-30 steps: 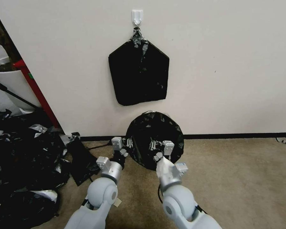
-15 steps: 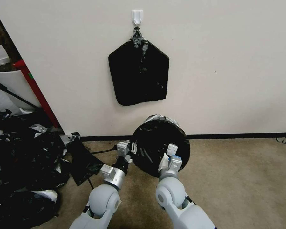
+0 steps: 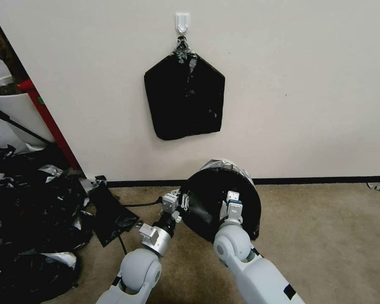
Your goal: Place a trash bag onto the trash bin.
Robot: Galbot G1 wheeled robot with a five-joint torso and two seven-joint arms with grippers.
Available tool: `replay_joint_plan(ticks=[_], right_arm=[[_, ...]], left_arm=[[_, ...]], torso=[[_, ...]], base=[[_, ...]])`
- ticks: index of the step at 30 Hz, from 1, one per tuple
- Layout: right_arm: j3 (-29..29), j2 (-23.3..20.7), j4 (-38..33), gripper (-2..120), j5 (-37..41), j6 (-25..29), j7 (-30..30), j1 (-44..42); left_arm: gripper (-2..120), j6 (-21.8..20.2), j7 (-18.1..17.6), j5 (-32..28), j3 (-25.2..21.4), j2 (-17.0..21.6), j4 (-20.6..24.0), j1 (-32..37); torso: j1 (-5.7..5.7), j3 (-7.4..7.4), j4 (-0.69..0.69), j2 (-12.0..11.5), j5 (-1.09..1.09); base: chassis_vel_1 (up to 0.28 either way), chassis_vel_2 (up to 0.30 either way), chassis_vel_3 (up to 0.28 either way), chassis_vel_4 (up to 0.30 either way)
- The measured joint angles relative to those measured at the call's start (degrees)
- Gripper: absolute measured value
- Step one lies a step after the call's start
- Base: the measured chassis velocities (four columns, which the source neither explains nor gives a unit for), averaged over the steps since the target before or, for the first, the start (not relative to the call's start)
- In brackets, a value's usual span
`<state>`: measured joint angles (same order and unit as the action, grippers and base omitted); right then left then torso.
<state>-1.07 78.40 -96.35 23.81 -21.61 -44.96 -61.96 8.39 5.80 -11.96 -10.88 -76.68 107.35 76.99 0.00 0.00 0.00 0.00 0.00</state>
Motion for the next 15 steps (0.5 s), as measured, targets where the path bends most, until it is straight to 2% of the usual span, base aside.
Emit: replay_joint_plan(ticks=[6,10,15], right_arm=[[-0.1,0.1,-0.2,0,-3.0,1.7,1.0,-0.9],[0.4,0.0,-3.7,0,-3.5,3.9,3.9,-2.5],[2.2,-0.4,-7.4,0,-0.1,4.7,5.7,-3.8]], left_arm=[[2,-0.2,-0.1,0.6,0.4,-0.2,-0.5,-0.6],[2,-0.3,-0.4,1.1,0.7,-0.4,-1.5,-1.1],[2,-0.3,-0.5,1.8,1.1,-0.6,-2.0,-1.1]], torso=[[0.0,0.0,0.0,0.0,0.0],[0.0,0.0,0.0,0.0,0.0],[0.0,0.0,0.0,0.0,-0.01]], base=[[0.0,0.0,0.0,0.0],[0.0,0.0,0.0,0.0],[0.0,0.0,0.0,0.0]])
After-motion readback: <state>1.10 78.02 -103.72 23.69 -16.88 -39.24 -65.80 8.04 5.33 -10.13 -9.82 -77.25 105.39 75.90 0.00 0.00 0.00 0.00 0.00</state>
